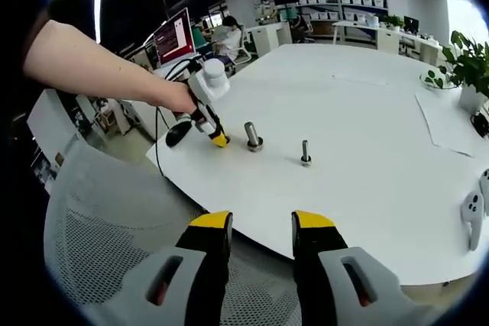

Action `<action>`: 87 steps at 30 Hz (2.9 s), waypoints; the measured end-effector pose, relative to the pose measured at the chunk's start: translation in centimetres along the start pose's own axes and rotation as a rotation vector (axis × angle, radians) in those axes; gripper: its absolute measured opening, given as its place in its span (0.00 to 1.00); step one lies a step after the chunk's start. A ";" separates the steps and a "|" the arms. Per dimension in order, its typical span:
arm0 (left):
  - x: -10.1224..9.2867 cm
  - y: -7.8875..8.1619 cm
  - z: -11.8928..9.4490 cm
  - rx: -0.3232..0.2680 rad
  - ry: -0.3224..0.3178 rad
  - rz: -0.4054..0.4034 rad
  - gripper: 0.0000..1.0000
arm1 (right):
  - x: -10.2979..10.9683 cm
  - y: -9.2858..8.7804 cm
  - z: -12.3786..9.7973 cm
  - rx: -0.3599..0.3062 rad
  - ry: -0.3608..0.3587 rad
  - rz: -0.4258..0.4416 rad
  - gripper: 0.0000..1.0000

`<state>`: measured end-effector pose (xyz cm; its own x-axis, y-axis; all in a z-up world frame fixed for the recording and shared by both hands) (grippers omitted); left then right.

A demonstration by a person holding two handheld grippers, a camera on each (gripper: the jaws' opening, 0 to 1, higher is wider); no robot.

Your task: Place the washer onto the threaded stud by aligning its center hole with the stud, sliding it down to the base, and recovering from edge contact or off-axis alignment until the washer reaches the visible bottom stop.

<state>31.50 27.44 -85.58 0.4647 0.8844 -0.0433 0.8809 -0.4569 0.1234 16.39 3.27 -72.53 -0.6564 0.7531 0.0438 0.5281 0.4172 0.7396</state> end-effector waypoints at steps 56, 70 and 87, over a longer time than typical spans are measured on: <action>-6.8 5.7 -6.2 -0.169 -0.203 0.325 0.19 | -0.1 0.1 -0.1 -0.013 0.000 0.021 0.33; -7.9 6.4 -5.2 -0.150 -0.189 0.393 0.19 | -0.2 0.1 -0.1 -0.016 -0.005 0.026 0.33; -8.0 6.0 -2.1 -0.089 -0.133 0.427 0.19 | -0.4 0.0 -0.1 -0.015 -0.017 0.038 0.33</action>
<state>32.91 17.79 -82.43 0.7970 0.5962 -0.0960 0.5997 -0.7627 0.2421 16.59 2.89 -72.44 -0.6270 0.7767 0.0606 0.5441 0.3809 0.7476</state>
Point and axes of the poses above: the point that each gripper's makers call its tool centre point, and the gripper's own axes: z roughly forward along the fingers, x roughly to its left, y roughly out of its top, the point moved 1 cm from there along -z, roughly backward along the fingers, and after that the axes turned 15 degrees about -z, right-handed, at the moved point
